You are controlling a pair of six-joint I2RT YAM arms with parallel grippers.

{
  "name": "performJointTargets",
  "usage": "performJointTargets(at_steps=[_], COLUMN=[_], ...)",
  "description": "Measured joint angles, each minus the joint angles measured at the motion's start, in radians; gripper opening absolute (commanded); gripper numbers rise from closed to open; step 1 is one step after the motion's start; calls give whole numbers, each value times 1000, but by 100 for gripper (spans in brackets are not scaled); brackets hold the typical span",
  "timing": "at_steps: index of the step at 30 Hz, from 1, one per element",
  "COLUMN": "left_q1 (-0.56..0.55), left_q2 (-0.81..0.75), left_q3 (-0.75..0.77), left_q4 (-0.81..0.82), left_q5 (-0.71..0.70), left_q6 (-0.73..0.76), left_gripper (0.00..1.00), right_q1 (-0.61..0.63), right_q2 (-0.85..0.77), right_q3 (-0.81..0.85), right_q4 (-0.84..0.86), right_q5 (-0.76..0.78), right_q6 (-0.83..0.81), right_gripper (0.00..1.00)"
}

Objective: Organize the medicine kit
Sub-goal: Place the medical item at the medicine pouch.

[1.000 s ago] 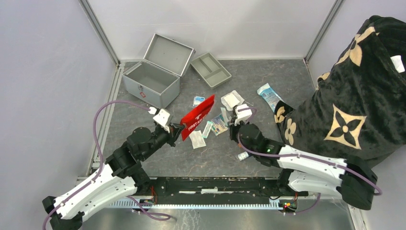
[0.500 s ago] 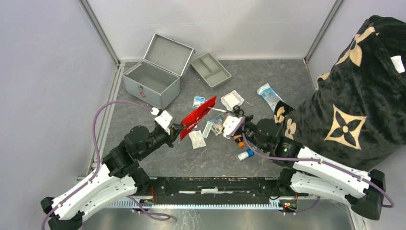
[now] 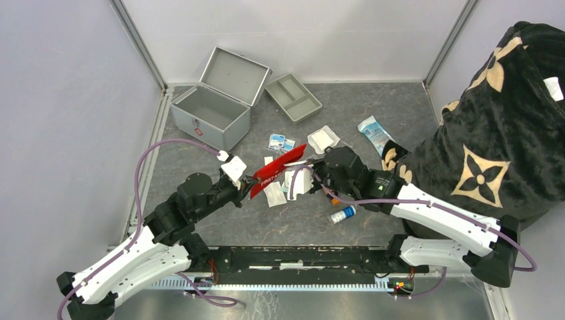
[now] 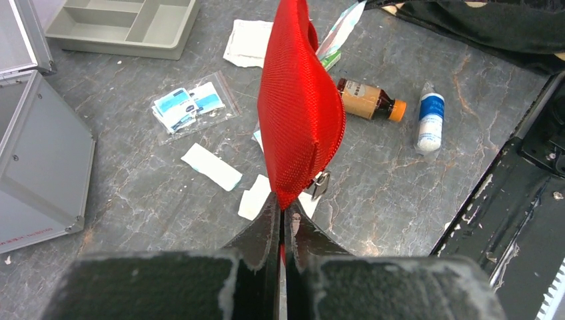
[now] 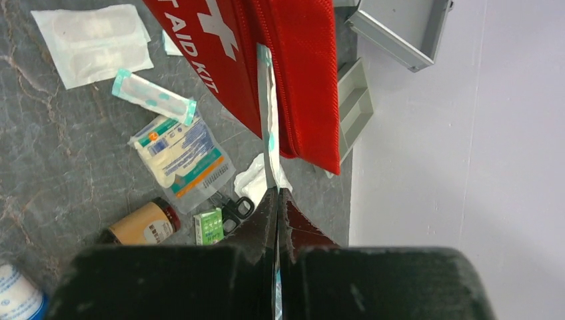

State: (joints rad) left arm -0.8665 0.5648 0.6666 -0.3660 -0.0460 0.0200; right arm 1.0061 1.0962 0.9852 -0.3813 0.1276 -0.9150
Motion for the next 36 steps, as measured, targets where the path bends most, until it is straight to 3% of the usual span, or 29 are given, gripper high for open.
performJointTargets(at_steps=[13, 28, 36], left_q1=[0, 0, 0], left_q2=[7, 43, 17], left_q3=[0, 0, 0], left_q4=[0, 0, 1], left_q5=[54, 123, 144], left_q6=[18, 31, 31], left_gripper=[2, 2, 2], right_q1=[0, 15, 15], right_q2=[10, 66, 91], right_q3=[6, 46, 46], right_q4=[-21, -13, -13], right_q5=[-3, -119, -159], right_q6=[-41, -43, -24], right_gripper=[0, 0, 5])
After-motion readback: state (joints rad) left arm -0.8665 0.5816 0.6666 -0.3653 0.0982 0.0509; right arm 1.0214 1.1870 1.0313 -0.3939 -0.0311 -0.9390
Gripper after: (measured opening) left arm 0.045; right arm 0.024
